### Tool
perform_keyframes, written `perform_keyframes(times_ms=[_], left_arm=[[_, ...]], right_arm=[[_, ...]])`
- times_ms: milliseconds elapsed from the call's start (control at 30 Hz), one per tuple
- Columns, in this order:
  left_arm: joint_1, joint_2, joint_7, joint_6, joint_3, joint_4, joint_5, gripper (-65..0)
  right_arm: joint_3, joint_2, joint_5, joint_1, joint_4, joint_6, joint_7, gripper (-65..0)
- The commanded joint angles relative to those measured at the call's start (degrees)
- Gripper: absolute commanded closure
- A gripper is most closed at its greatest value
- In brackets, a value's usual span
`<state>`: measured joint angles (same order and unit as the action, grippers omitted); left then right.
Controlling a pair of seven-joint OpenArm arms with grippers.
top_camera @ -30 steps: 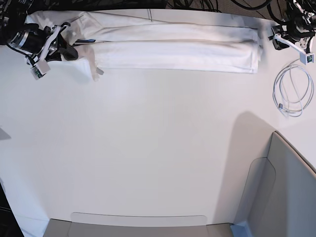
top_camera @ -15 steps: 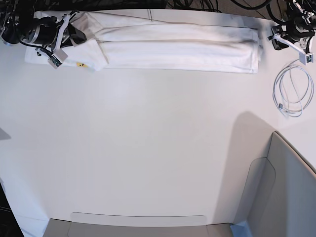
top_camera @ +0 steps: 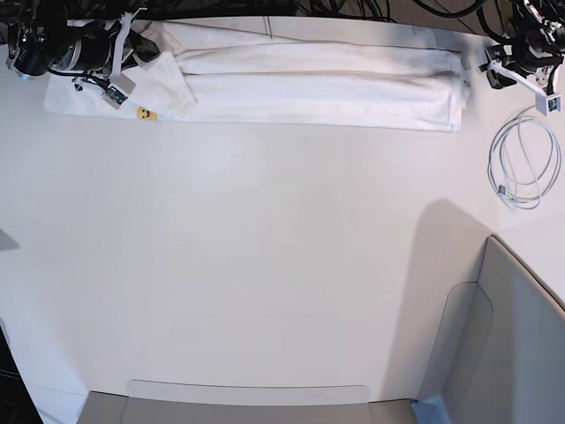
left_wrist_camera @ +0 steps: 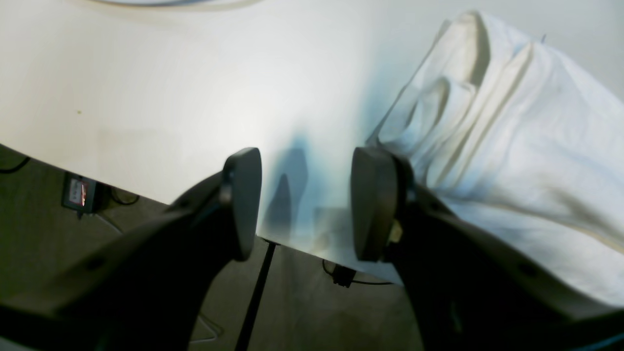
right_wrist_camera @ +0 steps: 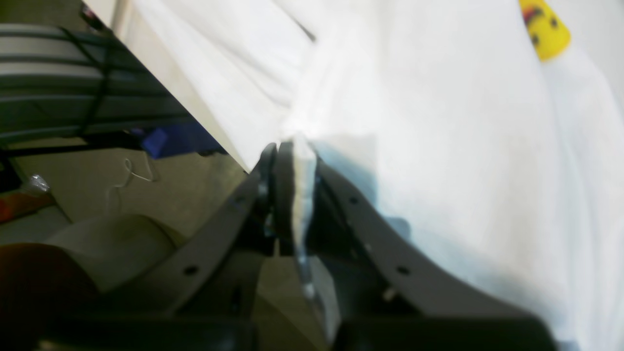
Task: Layout the t-shirt on the table in an organized manner, then fold the t-shirt properly
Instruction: 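Fold the grasped end with the right gripper back over the strip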
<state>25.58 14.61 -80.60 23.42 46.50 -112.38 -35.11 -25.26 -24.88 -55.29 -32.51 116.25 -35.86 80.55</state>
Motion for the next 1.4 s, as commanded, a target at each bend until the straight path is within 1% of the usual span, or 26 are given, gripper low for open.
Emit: perform_keyframes(times_ms=[0, 200, 233, 300, 433, 533, 633, 700, 767, 833, 900, 967, 1033, 1067, 1133, 1200, 1367], left_arm=[[0.2, 0.9, 0.6, 0.0, 0.3, -0.9, -0.3, -30.3], [0.1, 0.9, 0.6, 0.0, 0.3, -0.9, -0.3, -30.3], [0.1, 0.9, 0.6, 0.0, 0.3, -0.9, -0.3, -30.3], [0.1, 0.9, 0.6, 0.0, 0.3, -0.9, -0.3, -30.3], [0.1, 0.9, 0.6, 0.0, 0.3, -0.9, -0.3, -30.3], [0.1, 0.9, 0.6, 0.0, 0.3, -0.9, -0.3, -30.3], [0.1, 0.9, 0.6, 0.0, 0.3, -0.9, -0.3, -30.2], [0.1, 0.9, 0.6, 0.0, 0.3, -0.9, -0.3, -30.2], [0.1, 0.9, 0.6, 0.0, 0.3, -0.9, -0.3, -30.2], [0.1, 0.9, 0.6, 0.0, 0.3, -0.9, -0.3, -30.2], [0.1, 0.9, 0.6, 0.0, 0.3, -0.9, -0.3, -30.2], [0.1, 0.9, 0.6, 0.0, 0.3, -0.9, -0.3, -30.2], [0.1, 0.9, 0.6, 0.0, 0.3, -0.9, -0.3, -29.7], [0.1, 0.9, 0.6, 0.0, 0.3, -0.9, -0.3, -28.3], [0.1, 0.9, 0.6, 0.0, 0.3, -0.9, -0.3, -22.8], [0.1, 0.9, 0.6, 0.0, 0.3, -0.9, -0.3, -16.3], [0.1, 0.9, 0.6, 0.0, 0.3, -0.9, -0.3, -4.0]], right_arm=[[-0.2, -0.8, -0.1, -0.1, 0.8, -0.3, -0.6, 0.0], [-0.4, -0.8, 0.6, -0.1, 0.8, -0.2, -0.6, 0.0], [-0.5, -0.9, 0.5, -0.1, 0.8, -0.2, -0.6, -0.9], [-0.7, -0.9, 0.4, 0.0, 0.8, -0.2, -0.6, -5.8], [-0.7, -1.2, 0.2, 0.1, 0.8, -0.3, -0.6, -13.0], [-0.7, -2.7, -2.9, 0.0, 0.8, -0.3, -0.6, -15.8], [-1.0, -4.5, -6.6, -0.1, 0.8, -0.3, -0.6, -16.8], [-4.0, -5.1, -10.6, -0.2, 0.9, -0.3, -0.6, -16.8], [-8.8, -5.0, -15.0, -0.2, 0.8, -0.4, -0.6, -16.7], [-14.5, -4.3, -18.8, 0.1, 0.8, -0.4, -0.6, -16.7], [-18.5, -1.8, -19.5, 1.9, 0.7, -0.4, -0.6, -16.6], [-19.4, 0.5, -17.2, 2.8, -0.2, -0.3, -0.6, -16.1], [-18.2, 2.2, -13.9, 2.8, -2.3, -0.3, -0.6, -12.0], [-17.4, 3.3, -12.2, 2.8, -3.8, -0.3, -0.6, -8.8], [-16.0, 5.5, -8.7, 2.8, -8.4, -0.3, -0.6, 0.0], [-15.9, 6.7, -6.2, 2.9, -13.5, -0.3, -0.6, 0.0], [-16.0, 6.6, -5.3, 3.4, -22.4, -0.1, -0.6, 0.0]])
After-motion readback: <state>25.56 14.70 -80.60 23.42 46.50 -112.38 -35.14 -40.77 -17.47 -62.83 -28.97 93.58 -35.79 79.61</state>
